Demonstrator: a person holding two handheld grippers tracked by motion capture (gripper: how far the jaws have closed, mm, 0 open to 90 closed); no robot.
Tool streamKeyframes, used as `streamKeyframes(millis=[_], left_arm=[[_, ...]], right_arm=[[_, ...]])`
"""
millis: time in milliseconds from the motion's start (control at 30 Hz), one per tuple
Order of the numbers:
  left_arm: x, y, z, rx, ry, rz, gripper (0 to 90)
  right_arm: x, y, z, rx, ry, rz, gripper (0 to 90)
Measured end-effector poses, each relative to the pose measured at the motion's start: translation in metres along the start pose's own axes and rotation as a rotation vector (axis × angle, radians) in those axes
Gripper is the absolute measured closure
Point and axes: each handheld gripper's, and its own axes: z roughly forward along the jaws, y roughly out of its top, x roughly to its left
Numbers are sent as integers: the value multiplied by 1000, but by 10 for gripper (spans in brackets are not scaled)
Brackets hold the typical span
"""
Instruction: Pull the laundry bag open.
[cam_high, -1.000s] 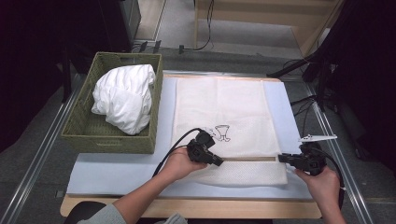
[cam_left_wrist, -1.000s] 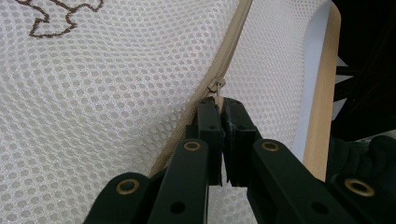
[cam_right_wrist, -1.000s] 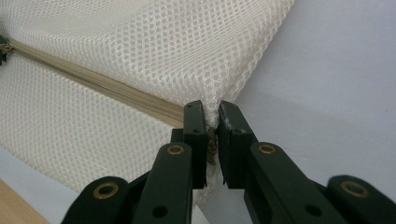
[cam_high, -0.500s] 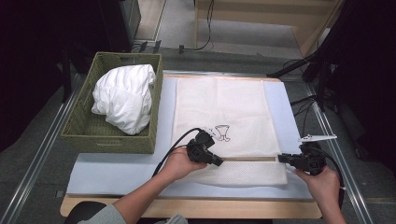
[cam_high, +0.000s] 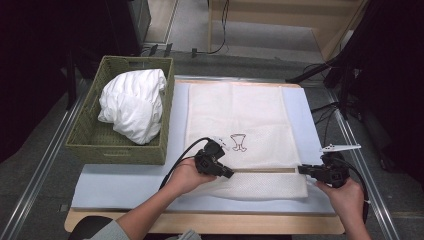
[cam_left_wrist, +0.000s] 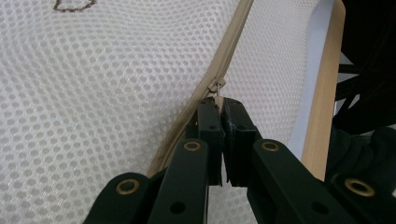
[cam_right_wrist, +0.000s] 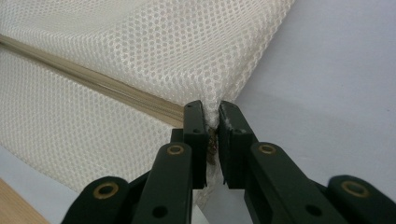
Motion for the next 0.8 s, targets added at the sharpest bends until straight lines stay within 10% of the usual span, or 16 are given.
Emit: streamKeyframes(millis=[800], left_arm=[[1, -9, -8, 0, 13, -7, 882]], right_arm=[[-1, 0, 2, -2, 3, -4, 838]])
